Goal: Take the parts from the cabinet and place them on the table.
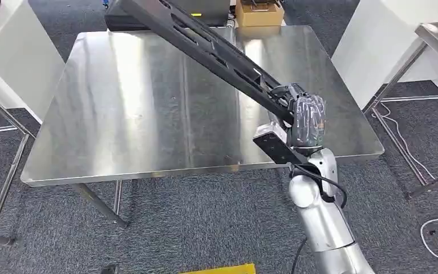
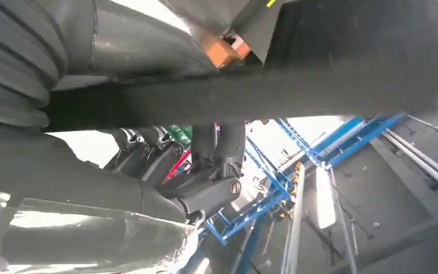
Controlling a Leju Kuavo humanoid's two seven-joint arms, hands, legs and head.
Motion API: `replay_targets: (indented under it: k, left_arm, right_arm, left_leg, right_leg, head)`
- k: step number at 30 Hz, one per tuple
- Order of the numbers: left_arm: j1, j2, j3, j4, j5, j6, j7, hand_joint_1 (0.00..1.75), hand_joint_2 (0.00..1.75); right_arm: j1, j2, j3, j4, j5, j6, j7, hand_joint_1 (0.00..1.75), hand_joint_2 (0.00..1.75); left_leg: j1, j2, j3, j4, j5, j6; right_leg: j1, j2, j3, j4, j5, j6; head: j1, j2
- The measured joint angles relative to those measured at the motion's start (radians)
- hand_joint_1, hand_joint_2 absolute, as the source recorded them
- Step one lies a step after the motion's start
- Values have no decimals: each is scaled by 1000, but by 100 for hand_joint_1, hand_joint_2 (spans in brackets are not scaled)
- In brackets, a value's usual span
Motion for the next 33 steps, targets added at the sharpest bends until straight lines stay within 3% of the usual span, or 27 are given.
replay_targets:
  k: [1, 2, 3, 4, 10, 14, 17, 21, 26, 33]
  left_arm:
    - [0, 0, 3, 0, 0, 0, -2, 0, 175]
    - [1, -2, 5, 0, 0, 0, -5, 0, 175]
    - [1, -6, 9, 1, 0, 0, -6, 0, 175]
    - [0, -6, 13, 0, 0, 0, -9, 0, 175]
    - [3, -2, 29, 0, -5, 3, -15, 0, 175]
    - [3, 3, 39, 0, -16, 13, -27, 0, 175]
    - [3, 8, 44, 0, -28, 15, -33, 0, 175]
    - [3, 17, 53, 0, -39, 20, -50, 0, 175]
    - [1, 22, 63, -1, -51, 32, -75, 0, 175]
    - [0, 31, 69, -1, -63, -3, -86, 0, 175]
  right_arm:
    - [-2, -3, -3, 5, 0, -1, 0, 175, 175]
    - [-6, -5, -6, 11, 8, -5, 4, 175, 175]
    - [-13, -9, -8, 21, 31, -11, 17, 175, 175]
    - [-19, -9, -11, 31, 57, -17, 33, 175, 175]
    - [-57, -16, -39, 146, 208, -47, 118, 175, 175]
    - [-104, -26, -60, 272, 362, -62, 239, 175, 175]
    - [-152, -50, -87, 437, 513, -96, 358, 175, 175]
    - [-186, -82, -122, 606, 605, -109, 454, 175, 175]
    - [-202, -103, -153, 757, 659, -103, 511, 175, 175]
    - [-213, -95, -155, 841, 702, -77, 531, 175, 175]
  left_leg:
    - [-6, -2, 9, 0, -5, 2]
    - [-8, -3, 13, -1, -9, 2]
    - [-16, -5, 13, 4, -14, 0]
    - [-16, -7, 13, 3, -19, -2]
    - [-15, -4, 17, 1, -22, -2]
    - [-15, -4, 18, 0, -24, -4]
    - [-15, -4, 19, -1, -23, -4]
    - [-15, -4, 19, -1, -23, -4]
    - [-15, -2, 19, -1, -23, -4]
    - [-15, -2, 18, -1, -24, -5]
  right_leg:
    - [9, 0, 32, -96, 54, -3]
    - [20, 0, 60, -182, 100, -15]
    - [27, 4, 79, -225, 123, -38]
    - [22, 1, 80, -232, 127, -43]
    - [20, 2, 83, -235, 129, -46]
    - [20, 3, 83, -235, 128, -47]
    - [20, 3, 83, -235, 128, -47]
    - [20, 3, 83, -235, 128, -47]
    - [20, 4, 83, -235, 128, -47]
    - [20, 4, 83, -235, 128, -47]
  head:
    - [0, 0]
    - [1, 0]
    - [-1, 0]
    - [-2, 0]
    - [3, 0]
    - [3, 0]
    - [3, 0]
    - [3, 0]
    - [3, 0]
    - [3, 0]
